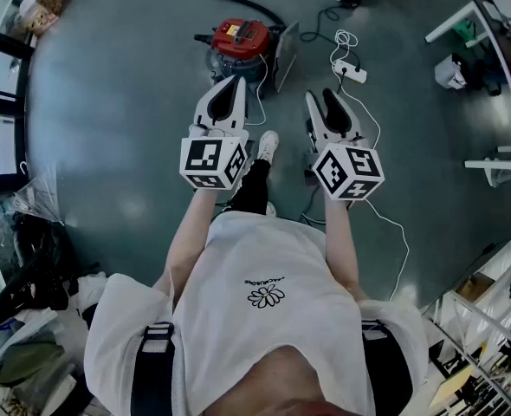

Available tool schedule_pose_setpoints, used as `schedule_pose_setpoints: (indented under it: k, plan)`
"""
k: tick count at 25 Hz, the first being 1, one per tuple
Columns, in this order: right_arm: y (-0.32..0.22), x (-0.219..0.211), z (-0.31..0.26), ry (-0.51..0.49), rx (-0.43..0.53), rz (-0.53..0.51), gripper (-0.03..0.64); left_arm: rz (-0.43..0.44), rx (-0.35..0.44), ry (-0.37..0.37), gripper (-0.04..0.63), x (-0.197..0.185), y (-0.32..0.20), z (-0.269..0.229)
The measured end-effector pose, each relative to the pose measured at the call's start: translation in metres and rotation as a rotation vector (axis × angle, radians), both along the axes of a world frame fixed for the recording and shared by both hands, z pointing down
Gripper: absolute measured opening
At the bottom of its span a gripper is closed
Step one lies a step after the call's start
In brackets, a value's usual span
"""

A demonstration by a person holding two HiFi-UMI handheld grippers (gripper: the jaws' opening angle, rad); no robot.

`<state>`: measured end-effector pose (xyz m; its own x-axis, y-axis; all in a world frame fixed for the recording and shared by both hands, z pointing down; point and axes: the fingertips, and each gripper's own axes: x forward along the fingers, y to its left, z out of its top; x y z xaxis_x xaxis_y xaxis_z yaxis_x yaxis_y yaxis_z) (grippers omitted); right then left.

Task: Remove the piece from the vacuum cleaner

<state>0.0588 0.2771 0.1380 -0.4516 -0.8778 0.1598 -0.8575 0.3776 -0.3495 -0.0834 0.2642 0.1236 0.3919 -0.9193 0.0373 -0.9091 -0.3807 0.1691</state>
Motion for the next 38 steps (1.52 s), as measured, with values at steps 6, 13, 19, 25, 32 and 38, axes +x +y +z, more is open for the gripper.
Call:
schedule_pose_setpoints:
  k: [6, 13, 19, 25, 32, 38]
  plan:
    - [-0.12, -0.009, 0.006, 0.023, -0.04, 0.014, 0.158, -0.015, -0.054, 0.018, 0.002, -0.021, -0.122, 0.022]
    - [-0.242, -0.01, 0.013, 0.054, -0.076, 0.036, 0.158, -0.006, -0.09, 0.008, 0.002, -0.033, -0.252, 0.033]
    - [-0.306, -0.01, 0.043, 0.066, -0.139, 0.028, 0.158, -0.004, -0.149, -0.032, 0.002, -0.031, -0.315, 0.061]
    - [-0.369, -0.005, 0.097, 0.032, -0.231, 0.014, 0.158, 0.008, -0.274, -0.117, 0.002, -0.02, -0.369, 0.123]
    - [-0.407, -0.016, 0.244, 0.039, -0.437, -0.032, 0.158, 0.085, -0.513, -0.264, 0.002, -0.008, -0.423, 0.28]
    - [-0.445, -0.035, 0.393, 0.078, -0.6, -0.071, 0.159, 0.127, -0.727, -0.405, 0.002, -0.015, -0.458, 0.437]
